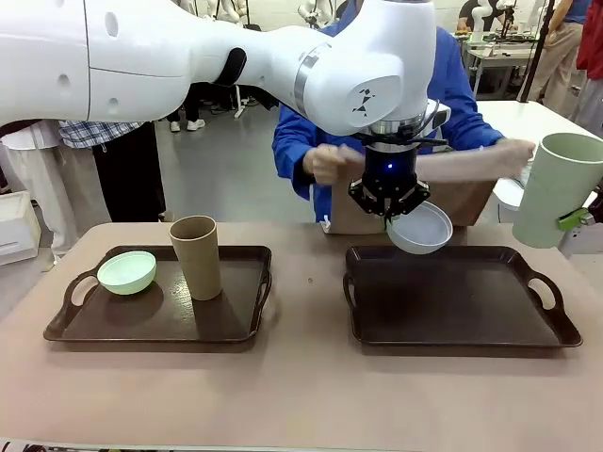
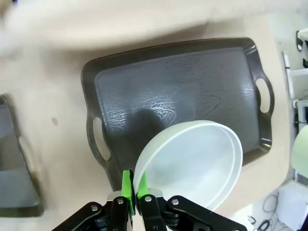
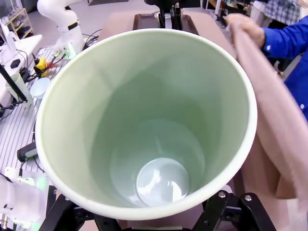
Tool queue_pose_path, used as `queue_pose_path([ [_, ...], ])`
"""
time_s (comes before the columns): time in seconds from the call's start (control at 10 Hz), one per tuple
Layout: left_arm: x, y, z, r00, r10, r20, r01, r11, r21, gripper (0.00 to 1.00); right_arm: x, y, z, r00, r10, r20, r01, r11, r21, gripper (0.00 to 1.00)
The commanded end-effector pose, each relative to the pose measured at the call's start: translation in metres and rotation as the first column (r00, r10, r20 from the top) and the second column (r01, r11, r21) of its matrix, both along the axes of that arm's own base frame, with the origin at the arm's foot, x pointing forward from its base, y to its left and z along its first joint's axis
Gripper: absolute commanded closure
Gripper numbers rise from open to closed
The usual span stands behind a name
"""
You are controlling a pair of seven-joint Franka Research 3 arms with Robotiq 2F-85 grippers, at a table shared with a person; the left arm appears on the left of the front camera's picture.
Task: Set up a tray with a mat and arrange the tableware.
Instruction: Pick up the Picnic Bowl and Reusable plastic cup from the Handle tray in front of the human's position and hold them in the air, then place the Picnic Bowl and Reusable plastic cup back onto the Handle tray in front of the human's position.
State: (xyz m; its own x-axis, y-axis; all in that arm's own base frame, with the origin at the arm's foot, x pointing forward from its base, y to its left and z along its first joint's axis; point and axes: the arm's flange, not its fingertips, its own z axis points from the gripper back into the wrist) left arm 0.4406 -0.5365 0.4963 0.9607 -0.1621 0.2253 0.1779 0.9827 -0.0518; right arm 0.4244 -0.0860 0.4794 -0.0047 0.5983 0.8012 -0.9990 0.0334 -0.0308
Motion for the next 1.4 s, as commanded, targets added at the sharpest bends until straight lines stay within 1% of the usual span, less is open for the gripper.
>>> queue_pose_path([
  [0.0, 0.0012, -0.0018, 0.0020, 1.000, -0.003, 0.004, 0.003, 1.000, -0.003, 1.00, 0.0005, 0.0016, 0.0009, 1.000, 0.004, 0.012, -0.004, 1.000, 0.003, 0.74],
  [1.3, 0.0012, -0.0018, 0.0020, 1.000, -0.003, 0.004, 0.003, 1.000, -0.003, 1.00, 0.0005, 0.0016, 0.0009, 1.000, 0.004, 0.012, -0.004, 1.000, 0.003, 0.74],
])
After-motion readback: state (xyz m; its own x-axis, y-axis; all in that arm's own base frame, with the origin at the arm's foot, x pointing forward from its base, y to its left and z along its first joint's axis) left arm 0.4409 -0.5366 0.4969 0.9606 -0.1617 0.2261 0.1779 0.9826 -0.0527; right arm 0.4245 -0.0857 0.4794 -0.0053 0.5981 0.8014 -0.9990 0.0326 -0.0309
